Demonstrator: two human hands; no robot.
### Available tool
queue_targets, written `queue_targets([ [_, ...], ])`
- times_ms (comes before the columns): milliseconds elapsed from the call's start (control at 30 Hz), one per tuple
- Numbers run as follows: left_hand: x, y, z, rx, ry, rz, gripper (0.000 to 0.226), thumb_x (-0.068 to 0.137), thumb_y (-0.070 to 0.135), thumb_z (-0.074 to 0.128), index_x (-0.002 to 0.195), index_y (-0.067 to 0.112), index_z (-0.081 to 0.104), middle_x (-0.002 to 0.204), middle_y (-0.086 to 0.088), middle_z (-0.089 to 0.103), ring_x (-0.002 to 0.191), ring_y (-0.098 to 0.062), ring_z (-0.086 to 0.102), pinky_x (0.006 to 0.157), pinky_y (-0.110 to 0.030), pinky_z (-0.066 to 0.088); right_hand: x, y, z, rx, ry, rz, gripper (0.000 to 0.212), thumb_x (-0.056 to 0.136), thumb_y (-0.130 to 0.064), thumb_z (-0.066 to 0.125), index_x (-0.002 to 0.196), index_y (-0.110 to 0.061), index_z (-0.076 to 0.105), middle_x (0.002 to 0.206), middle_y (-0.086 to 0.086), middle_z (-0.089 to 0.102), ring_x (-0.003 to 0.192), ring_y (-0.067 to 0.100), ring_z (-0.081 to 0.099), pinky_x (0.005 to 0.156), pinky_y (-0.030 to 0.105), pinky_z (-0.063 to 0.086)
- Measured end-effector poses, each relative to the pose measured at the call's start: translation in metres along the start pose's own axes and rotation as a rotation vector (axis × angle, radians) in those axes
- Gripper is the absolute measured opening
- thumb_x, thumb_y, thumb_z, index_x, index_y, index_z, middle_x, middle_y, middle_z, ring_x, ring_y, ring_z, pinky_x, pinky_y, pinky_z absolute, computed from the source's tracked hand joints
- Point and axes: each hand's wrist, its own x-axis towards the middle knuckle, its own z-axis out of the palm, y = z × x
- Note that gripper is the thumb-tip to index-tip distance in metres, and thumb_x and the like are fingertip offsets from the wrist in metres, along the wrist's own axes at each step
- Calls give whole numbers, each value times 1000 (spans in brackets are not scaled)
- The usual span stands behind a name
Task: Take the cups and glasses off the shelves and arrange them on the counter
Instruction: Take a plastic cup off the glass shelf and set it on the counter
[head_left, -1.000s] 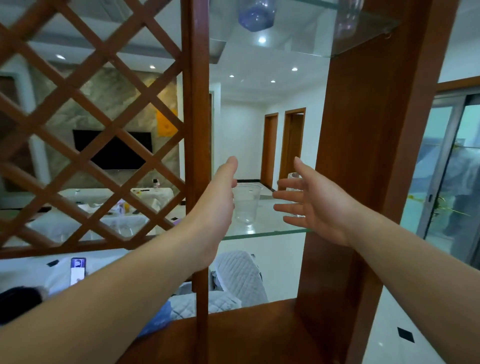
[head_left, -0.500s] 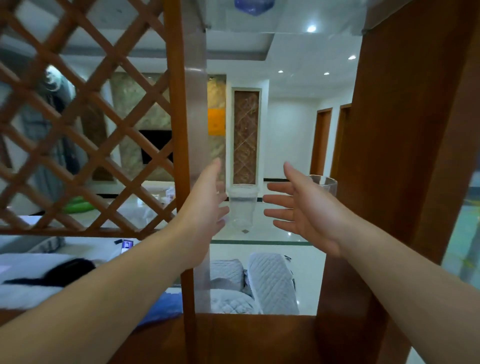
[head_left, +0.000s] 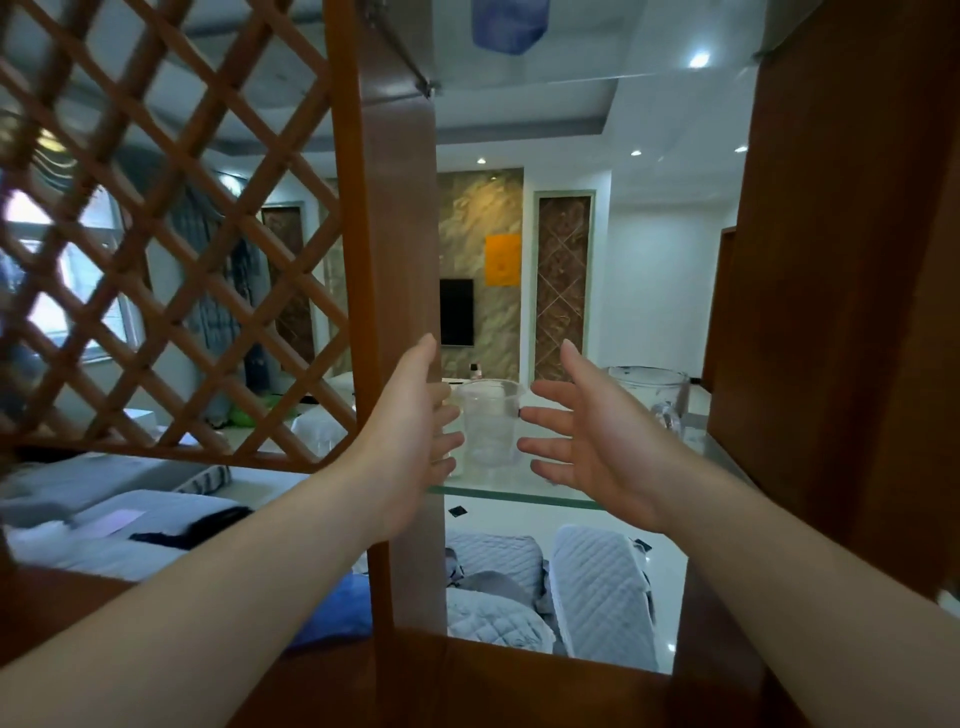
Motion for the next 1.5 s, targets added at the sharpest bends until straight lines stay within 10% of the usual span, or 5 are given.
queue_targets([
  [1500,-18,13,0,13,-110,59,81,98,73,31,155,18,45,157,-9,52,140,-30,51,116,-48,36,-3,-11,8,58,22,-45,79,97,-74,37,156,-22,45,154,4,53,139,32,51,112,57,43],
])
